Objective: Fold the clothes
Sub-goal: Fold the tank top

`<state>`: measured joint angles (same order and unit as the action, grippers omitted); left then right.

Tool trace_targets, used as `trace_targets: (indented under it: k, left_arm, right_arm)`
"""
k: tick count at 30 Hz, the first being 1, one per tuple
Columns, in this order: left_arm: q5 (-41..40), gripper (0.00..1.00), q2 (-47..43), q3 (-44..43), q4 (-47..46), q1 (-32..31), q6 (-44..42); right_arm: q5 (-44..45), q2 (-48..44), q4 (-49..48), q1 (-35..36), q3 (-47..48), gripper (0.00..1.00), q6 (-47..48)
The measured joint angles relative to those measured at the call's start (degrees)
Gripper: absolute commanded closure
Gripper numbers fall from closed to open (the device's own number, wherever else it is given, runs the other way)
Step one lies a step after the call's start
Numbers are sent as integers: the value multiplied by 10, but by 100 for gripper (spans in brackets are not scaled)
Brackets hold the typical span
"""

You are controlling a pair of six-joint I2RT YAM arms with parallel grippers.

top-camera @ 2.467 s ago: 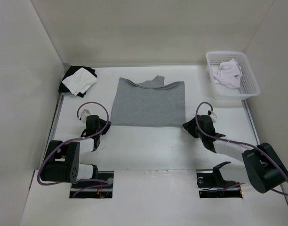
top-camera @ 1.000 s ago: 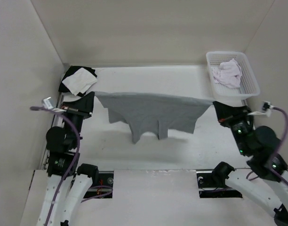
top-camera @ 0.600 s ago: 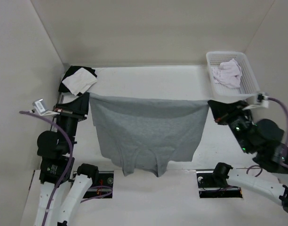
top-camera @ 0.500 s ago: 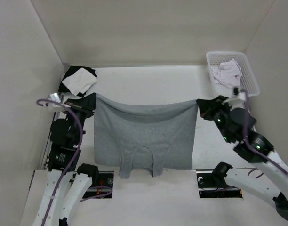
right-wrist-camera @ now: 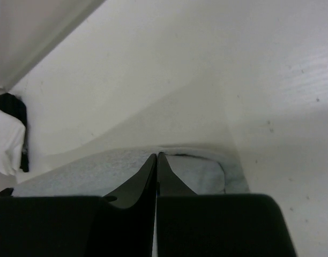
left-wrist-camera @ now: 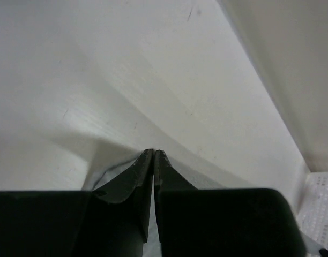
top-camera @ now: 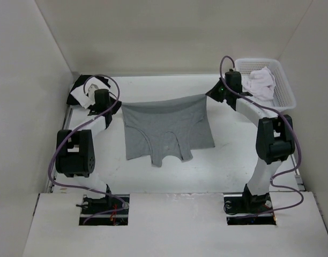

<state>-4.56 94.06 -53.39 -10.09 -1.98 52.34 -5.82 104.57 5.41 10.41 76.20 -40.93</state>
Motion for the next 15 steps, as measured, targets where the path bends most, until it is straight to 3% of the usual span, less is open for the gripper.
trace_targets:
  k: [6, 9, 15]
  left_arm:
    - [20, 100, 8, -23, -47, 3, 7]
    - [24, 100, -45, 43, -80, -4, 17]
    - [38, 100, -240, 222, -87, -7, 33]
  right_arm:
    - [-37, 12, -34, -26, 15, 98, -10]
    - [-43, -37, -77, -29, -73, 98, -22]
    - [-52, -155, -143, -29, -280, 98, -56]
